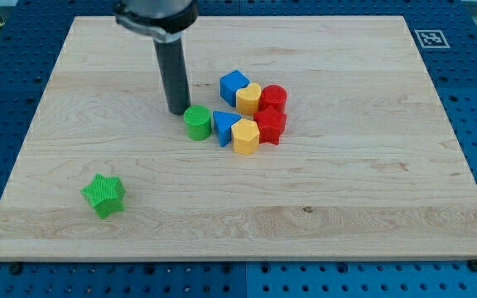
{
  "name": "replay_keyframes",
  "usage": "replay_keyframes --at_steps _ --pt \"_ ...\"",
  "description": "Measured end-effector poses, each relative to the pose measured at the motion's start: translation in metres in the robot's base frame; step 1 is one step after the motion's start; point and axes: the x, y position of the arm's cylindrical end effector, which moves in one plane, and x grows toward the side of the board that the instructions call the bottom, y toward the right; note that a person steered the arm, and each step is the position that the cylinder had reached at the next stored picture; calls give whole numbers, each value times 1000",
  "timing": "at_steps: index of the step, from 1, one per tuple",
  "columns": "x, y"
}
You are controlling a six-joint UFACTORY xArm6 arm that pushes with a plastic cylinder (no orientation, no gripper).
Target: Push the green circle closer to green star
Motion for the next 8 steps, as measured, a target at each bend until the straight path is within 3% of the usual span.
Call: replay_keyframes --at_steps 1,2,4,8 --pt "-5 2" --pt "-39 4" --pt "-17 57" --pt "53 7"
